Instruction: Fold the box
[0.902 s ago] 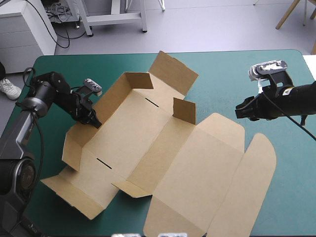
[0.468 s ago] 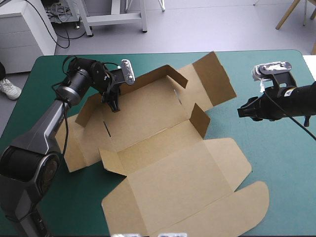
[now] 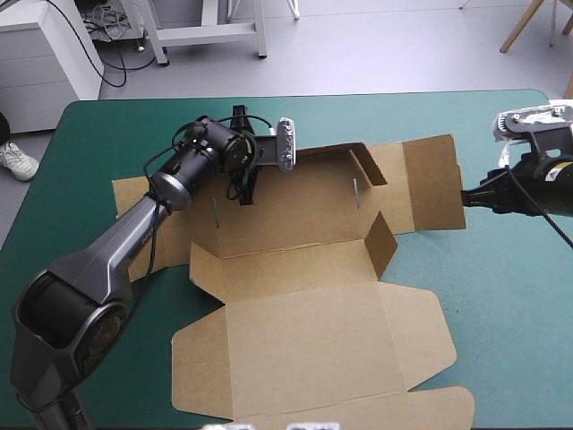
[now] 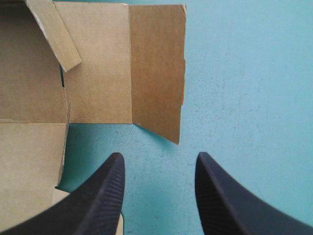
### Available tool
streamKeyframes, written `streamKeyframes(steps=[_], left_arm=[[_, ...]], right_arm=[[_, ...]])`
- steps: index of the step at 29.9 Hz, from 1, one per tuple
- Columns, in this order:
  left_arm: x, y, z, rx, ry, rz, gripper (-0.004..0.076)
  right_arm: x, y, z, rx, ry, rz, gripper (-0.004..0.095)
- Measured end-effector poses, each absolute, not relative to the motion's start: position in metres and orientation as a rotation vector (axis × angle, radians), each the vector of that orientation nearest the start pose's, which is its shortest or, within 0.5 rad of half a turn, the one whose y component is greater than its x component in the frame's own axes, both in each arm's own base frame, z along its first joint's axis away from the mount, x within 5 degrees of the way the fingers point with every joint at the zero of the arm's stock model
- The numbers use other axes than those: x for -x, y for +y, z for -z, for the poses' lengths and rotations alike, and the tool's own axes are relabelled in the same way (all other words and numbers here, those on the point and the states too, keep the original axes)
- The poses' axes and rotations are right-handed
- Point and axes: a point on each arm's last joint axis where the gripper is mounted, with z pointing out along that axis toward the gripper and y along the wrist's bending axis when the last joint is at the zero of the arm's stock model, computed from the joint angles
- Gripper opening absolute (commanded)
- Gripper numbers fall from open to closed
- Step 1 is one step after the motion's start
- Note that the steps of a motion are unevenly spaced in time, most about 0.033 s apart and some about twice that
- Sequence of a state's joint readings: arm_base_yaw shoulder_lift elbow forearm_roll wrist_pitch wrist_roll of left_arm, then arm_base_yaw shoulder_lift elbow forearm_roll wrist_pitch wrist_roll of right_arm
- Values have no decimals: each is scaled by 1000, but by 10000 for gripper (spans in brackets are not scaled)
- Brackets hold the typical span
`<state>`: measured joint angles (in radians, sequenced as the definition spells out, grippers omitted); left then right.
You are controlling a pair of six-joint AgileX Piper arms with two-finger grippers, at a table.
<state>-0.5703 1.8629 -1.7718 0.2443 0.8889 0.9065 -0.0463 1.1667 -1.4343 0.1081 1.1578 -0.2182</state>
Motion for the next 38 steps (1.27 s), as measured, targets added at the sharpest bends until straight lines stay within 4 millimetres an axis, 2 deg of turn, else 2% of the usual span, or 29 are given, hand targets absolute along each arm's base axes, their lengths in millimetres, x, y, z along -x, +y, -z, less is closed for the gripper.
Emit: streamKeyframes(steps=[7, 11, 21, 26, 30, 35, 38], left_arm=[[-326, -242, -373, -1691, 1652, -459, -10], [-308, -246, -381, -1657, 1634, -492, -10], [-252, -255, -358, -1583, 1497, -688, -10], [-226, -260, -339, -1550, 1467, -676, -10], [-212, -263, -329, -1512, 1485, -687, -10], [-195, -269, -319, -1475, 1445, -730, -10], [-191, -271, -317, -1471, 1423, -728, -10]], right_arm=[[-217, -27, -445, 33, 2304, -6, 413], [-216, -35, -446, -10, 2285, -37, 414], [-222, -38, -446, -16, 2253, -141, 414], [-228, -41, -443, -21, 2247, -184, 414], [-236, -41, -437, -12, 2274, -234, 420], [-251, -45, -429, 3, 2348, -278, 508], [-261, -48, -430, 15, 2372, -291, 521]])
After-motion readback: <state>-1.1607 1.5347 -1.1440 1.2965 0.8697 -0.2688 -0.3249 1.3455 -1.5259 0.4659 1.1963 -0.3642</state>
